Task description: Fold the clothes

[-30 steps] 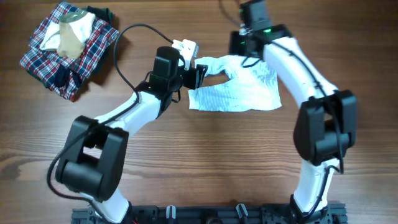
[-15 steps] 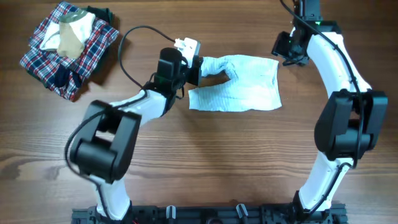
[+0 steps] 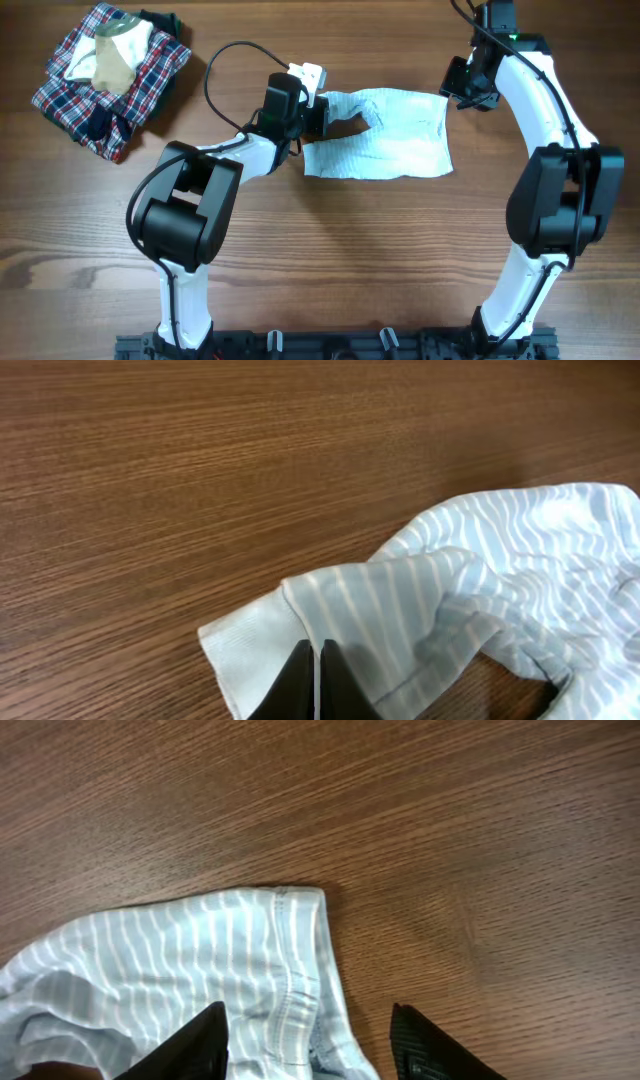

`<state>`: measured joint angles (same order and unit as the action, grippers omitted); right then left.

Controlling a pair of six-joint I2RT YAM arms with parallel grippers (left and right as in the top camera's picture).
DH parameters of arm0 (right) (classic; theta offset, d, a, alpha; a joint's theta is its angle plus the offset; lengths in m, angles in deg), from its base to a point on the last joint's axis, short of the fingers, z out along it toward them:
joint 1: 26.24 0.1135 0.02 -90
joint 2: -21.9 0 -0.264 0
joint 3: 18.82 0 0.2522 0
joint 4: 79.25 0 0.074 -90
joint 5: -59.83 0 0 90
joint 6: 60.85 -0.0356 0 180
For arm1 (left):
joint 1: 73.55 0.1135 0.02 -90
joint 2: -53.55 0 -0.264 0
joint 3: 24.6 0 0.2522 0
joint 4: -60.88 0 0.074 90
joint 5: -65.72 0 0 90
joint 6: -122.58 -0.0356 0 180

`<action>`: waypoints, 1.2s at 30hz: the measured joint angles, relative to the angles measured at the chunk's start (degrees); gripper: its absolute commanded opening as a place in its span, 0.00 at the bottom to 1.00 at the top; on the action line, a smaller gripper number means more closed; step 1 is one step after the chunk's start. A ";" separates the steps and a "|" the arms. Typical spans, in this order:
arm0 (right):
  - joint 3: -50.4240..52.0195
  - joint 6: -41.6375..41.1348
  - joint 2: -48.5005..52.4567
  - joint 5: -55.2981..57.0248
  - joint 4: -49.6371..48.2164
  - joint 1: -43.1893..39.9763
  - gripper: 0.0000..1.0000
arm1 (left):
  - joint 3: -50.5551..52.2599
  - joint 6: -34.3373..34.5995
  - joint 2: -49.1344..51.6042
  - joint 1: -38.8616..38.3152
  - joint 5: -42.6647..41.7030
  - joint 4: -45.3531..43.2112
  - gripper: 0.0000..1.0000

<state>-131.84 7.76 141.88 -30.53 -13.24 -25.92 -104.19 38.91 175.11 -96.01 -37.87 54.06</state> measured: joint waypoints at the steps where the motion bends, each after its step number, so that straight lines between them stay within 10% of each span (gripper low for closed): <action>1: 0.00 0.02 0.00 -0.07 0.04 0.00 0.50 | 0.00 0.00 0.07 0.00 0.00 -0.02 0.04; 36: 0.00 0.02 0.00 -0.70 1.51 0.00 0.47 | -1.31 -0.02 2.40 5.51 4.79 2.75 0.04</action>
<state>-131.84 7.78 141.88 -31.23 -11.73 -25.92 -105.50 38.89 177.51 -90.50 -33.08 56.82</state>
